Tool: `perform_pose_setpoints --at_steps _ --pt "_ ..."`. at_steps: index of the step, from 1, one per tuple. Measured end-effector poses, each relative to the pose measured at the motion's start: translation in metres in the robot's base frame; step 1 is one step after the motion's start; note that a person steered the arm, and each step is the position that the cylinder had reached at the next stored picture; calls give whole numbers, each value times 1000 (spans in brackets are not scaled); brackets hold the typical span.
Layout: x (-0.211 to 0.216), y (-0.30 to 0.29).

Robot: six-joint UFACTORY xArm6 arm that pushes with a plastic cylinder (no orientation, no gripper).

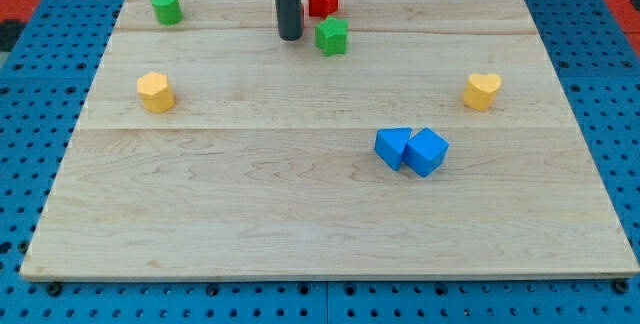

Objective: Slide the green circle towards the center right of the board

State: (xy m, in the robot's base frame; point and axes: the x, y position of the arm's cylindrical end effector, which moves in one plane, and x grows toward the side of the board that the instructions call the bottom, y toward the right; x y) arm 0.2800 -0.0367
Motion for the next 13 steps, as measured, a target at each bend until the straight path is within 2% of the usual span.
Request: perform_pose_setpoints --at_steps 1,2,3,4,5,6,8,10,12,13 --pt "-10 -4" --pt "13 -73" --pt "26 -173" --pt "-9 -233" --pt "-60 -238" --pt "-67 -206" --pt "6 -72" --pt "34 -59" --pt "33 72" --pt "48 67"
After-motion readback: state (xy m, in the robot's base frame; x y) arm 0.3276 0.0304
